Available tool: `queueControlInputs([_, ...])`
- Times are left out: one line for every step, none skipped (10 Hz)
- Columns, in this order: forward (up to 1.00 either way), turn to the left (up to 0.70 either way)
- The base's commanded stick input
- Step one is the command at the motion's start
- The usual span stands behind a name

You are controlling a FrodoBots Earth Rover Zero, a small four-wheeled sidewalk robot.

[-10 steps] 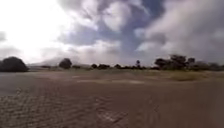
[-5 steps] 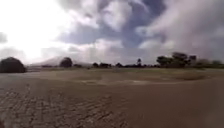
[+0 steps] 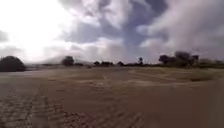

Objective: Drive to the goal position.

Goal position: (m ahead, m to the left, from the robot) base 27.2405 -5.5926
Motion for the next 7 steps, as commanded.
queueControlInputs([1.0,0.0])
queueControlInputs([1.0,0.0])
queueControlInputs([1.0,0.0])
queueControlInputs([1.0,0.0])
queueControlInputs([1.0,0.0])
queueControlInputs([1.0,0.0])
queueControlInputs([1.0,0.0])
